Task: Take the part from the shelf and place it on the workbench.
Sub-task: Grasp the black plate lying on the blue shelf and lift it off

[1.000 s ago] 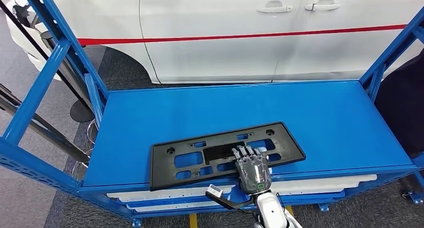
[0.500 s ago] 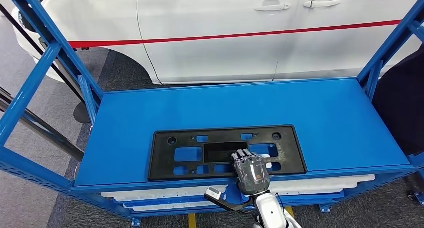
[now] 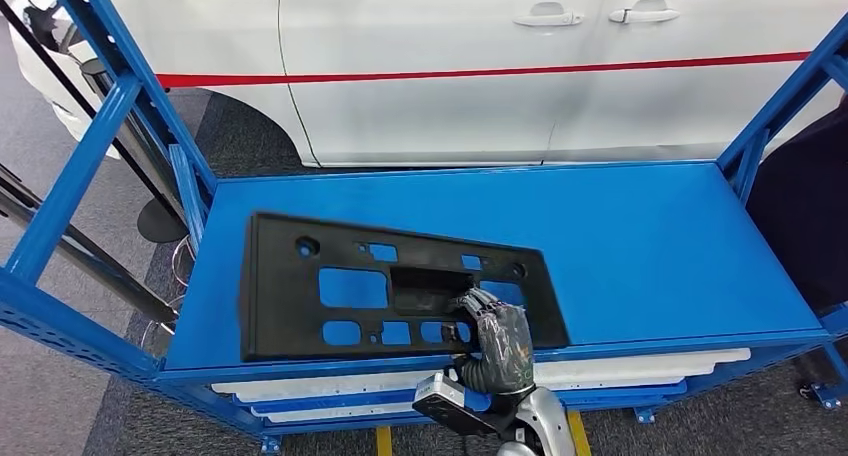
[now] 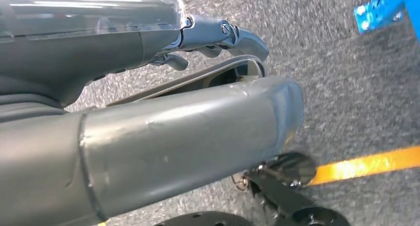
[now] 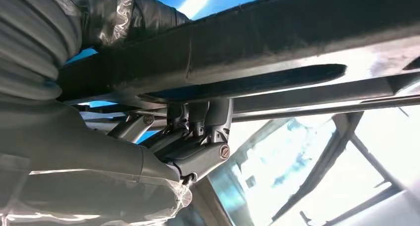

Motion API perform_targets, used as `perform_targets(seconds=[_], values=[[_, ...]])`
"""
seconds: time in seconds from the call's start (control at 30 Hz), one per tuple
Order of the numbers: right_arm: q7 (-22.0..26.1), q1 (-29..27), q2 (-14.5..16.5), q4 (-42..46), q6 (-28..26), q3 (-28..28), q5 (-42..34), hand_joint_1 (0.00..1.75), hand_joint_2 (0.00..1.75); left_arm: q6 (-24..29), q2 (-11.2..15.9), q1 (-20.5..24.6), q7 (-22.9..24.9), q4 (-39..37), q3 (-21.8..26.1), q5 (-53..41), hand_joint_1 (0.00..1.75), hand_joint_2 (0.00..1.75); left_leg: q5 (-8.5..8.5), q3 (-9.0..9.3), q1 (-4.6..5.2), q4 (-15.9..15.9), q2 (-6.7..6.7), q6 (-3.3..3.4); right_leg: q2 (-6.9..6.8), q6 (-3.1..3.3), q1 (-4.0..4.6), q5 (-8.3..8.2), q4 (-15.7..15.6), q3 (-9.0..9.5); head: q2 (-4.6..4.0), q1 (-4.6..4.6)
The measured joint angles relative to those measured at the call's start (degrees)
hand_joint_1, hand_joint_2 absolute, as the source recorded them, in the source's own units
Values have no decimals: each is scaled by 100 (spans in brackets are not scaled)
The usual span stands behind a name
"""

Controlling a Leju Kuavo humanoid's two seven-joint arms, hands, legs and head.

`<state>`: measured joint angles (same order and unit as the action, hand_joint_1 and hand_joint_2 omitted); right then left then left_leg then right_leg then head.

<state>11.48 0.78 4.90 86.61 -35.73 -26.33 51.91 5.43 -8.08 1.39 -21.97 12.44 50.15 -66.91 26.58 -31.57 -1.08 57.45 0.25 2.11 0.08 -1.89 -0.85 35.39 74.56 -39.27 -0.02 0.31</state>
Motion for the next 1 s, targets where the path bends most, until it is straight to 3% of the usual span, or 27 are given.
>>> perform_targets(seconds=[0.03, 0.1, 0.17, 0.23, 0.33, 0.4, 0.47, 0.5, 0.53, 0.57, 0.67, 0.73, 0.83, 0.9, 0.97, 1.0], values=[[4, -65, 27, 176, 16, -48, -37, 175, 175, 2, -7, 1, -1, 0, 22, -4, 0, 0, 3, -1, 0, 6, -8, -3, -1, 1, -3, -107, -68, 30, 1, 0], [27, -154, 53, 428, 24, -105, -38, 175, 175, 3, -25, -3, -2, 0, 51, -9, 0, 0, 22, 4, 0, 31, -27, -27, -4, 29, -5, -510, -776, 363, 1, 1], [197, -199, 59, 611, -18, -141, -236, 175, 175, 7, -44, -7, -8, 0, 74, -10, 0, 0, 49, -13, 22, 74, -38, -80, -4, 80, 20, -753, -1424, 656, 0, 0], [813, -298, 54, 905, -160, -190, -994, 175, 175, 26, -59, -5, -30, 0, 113, -10, 0, 0, 57, -39, 40, 90, -42, -142, -3, 126, 49, -762, -1551, 687, 1, -2], [1851, -426, 23, 1680, -361, -369, -2399, 175, 175, 60, -79, -7, -66, 0, 186, -3, 0, 0, 125, -64, 23, 151, -42, -230, -5, 228, 21, -794, -1592, 683, 2, -3], [2090, -457, -37, 2227, -358, -510, -2912, 175, 175, 70, -90, 0, -78, 0, 239, 21, 0, 0, 420, -261, 10, 610, -39, -273, -15, 292, -1, -810, -1627, 702, 1, -4], [2215, -512, -144, 2725, -359, -629, -3234, 175, 175, 77, -108, 8, -83, 0, 307, 57, 0, 0, 773, -605, 2, 1360, -39, -301, -25, 320, 8, -802, -1626, 702, 1, -4], [2265, -541, -199, 2914, -364, -665, -3352, 175, 175, 79, -119, 7, -83, 0, 339, 76, 0, 0, 839, -722, 0, 1611, -39, -307, -26, 324, 14, -797, -1621, 704, 1, -3], [2307, -566, -248, 3063, -365, -687, -3466, 175, 175, 81, -132, 4, -84, 0, 371, 94, 0, 0, 793, -745, 0, 1662, -39, -303, -22, 323, 18, -791, -1614, 707, 0, -3], [2345, -589, -289, 3176, -357, -697, -3583, 175, 175, 89, -143, 3, -90, 0, 402, 111, 0, 0, 642, -662, 0, 1486, -39, -289, -14, 319, 21, -785, -1607, 713, 0, -3], [2474, -654, -370, 3391, -231, -710, -3982, 175, 175, 180, -155, 20, -108, 0, 471, 101, 0, 0, 151, -133, 31, 382, -39, -188, 4, 275, 35, -757, -1587, 733, 0, -2], [2548, -701, -395, 3445, -83, -713, -4311, 175, 175, 262, -165, 38, -101, 0, 494, 77, 0, 0, 110, -4, 69, 94, -43, -138, 4, 212, 37, -753, -1584, 729, 0, -2], [2594, -764, -418, 3470, 20, -713, -4534, 175, 175, 307, -193, 42, -95, 0, 535, 82, 0, 0, 45, 20, 52, 4, -40, -64, -1, 106, 19, -718, -1549, 717, 1, -2], [2614, -789, -433, 3490, 53, -708, -4626, 175, 175, 322, -206, 50, -99, 0, 571, 114, 0, 0, -4, 42, 20, -65, -25, -6, -2, 52, 10, -472, -1181, 553, 1, 0], [2590, -864, -438, 3493, 142, -678, -4847, 175, 175, 347, -216, 61, -98, 0, 621, 173, 0, 0, -7, 32, 23, -68, -19, 18, -2, 9, -1, -122, -460, 201, 1, 0], [2557, -921, -438, 3483, 220, -649, -4972, 175, 175, 360, -222, 63, -84, 0, 649, 195, 0, 0, -5, 30, 24, -65, -20, 17, -2, -10, -8, -41, -176, 57, 0, 1]])
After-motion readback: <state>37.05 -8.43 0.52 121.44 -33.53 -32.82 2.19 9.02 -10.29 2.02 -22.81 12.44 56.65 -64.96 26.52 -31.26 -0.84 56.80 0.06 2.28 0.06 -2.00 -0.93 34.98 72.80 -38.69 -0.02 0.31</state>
